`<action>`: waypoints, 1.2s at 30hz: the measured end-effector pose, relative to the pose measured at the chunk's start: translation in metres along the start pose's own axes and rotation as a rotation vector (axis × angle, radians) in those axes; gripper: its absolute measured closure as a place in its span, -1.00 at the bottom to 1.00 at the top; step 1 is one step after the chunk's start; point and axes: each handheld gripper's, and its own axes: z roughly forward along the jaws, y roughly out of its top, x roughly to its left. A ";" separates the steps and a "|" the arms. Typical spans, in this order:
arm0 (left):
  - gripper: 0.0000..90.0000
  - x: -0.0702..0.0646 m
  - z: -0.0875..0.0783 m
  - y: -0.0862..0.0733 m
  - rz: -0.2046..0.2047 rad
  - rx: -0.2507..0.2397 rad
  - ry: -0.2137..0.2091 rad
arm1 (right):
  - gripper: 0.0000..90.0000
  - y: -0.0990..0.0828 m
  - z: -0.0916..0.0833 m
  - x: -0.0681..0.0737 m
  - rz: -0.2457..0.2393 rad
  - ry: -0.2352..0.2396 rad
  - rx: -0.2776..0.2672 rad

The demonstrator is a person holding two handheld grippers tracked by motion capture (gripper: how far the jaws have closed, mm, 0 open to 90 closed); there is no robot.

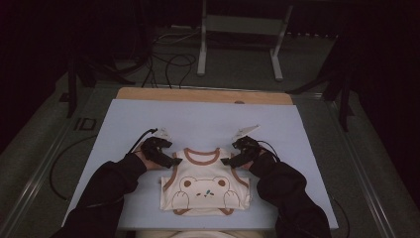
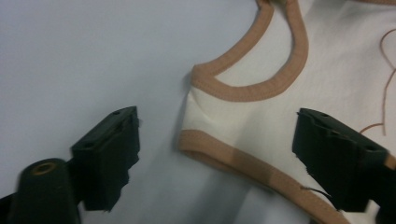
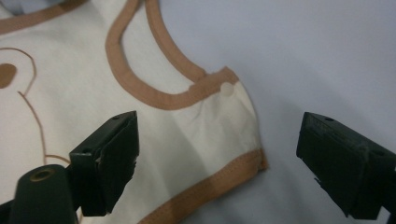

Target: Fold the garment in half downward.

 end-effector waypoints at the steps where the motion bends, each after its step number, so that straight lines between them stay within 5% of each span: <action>1: -0.57 0.000 0.002 0.000 0.000 0.007 0.005 | -0.70 0.000 0.002 -0.001 0.001 0.004 0.007; 12: -0.12 0.004 0.012 -0.005 0.001 0.031 0.022 | -0.38 -0.004 0.008 -0.006 0.000 -0.030 0.046; 20: 0.32 -0.001 0.016 0.002 0.028 0.053 0.048 | 0.06 -0.004 0.010 -0.003 -0.040 -0.062 0.073; 32: 0.90 -0.009 0.019 0.007 0.026 0.084 0.018 | 0.76 0.001 0.011 0.004 -0.050 -0.045 0.099; 36: 0.93 -0.009 0.019 0.008 0.026 0.087 0.012 | 0.82 0.002 0.012 0.006 -0.060 -0.051 0.111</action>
